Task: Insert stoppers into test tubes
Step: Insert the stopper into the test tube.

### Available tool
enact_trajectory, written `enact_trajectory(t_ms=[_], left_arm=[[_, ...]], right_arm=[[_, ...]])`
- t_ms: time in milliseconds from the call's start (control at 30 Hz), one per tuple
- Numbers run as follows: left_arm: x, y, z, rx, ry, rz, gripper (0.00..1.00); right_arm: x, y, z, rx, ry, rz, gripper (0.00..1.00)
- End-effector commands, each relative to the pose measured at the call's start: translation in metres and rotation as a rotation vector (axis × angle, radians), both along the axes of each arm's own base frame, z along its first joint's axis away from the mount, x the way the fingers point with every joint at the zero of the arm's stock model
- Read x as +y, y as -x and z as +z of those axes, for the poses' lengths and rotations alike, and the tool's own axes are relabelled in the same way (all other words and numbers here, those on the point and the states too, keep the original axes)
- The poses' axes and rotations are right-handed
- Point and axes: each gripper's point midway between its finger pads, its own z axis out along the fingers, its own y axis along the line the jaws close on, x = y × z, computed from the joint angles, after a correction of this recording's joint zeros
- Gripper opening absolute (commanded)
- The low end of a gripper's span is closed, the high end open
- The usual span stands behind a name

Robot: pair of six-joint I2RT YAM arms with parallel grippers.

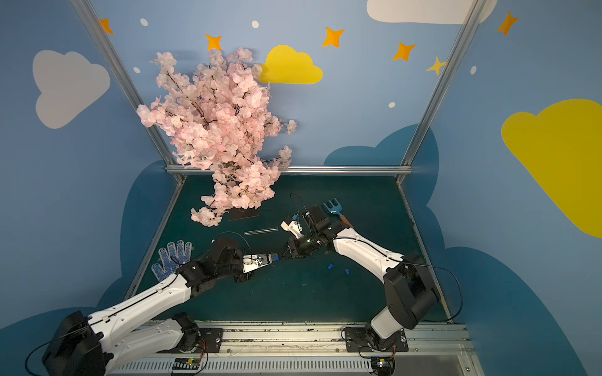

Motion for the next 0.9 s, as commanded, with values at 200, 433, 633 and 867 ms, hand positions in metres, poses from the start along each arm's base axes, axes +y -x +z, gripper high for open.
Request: enact_trajectory(t_ms=[200, 433, 633, 867], left_arm=[[-0.014, -0.018, 0.024, -0.102, 0.018, -0.046, 0.02], [-0.016, -0.024, 0.031, -0.083, 0.067, -0.007, 0.02], [-0.032, -0.022, 0.050, -0.040, 0.217, -0.007, 0.02], [-0.040, -0.008, 0.072, 0.224, 0.432, -0.025, 0.02]], right_arm=[[-0.047, 0.017, 0.029, -0.037, -0.016, 0.022, 0.34], [-0.055, 0.010, 0.034, -0.042, -0.055, -0.059, 0.34], [-0.039, -0.002, 0.040, -0.042, -0.111, -0.141, 0.28], [-0.070, -0.026, 0.037, -0.142, -0.038, -0.325, 0.31]])
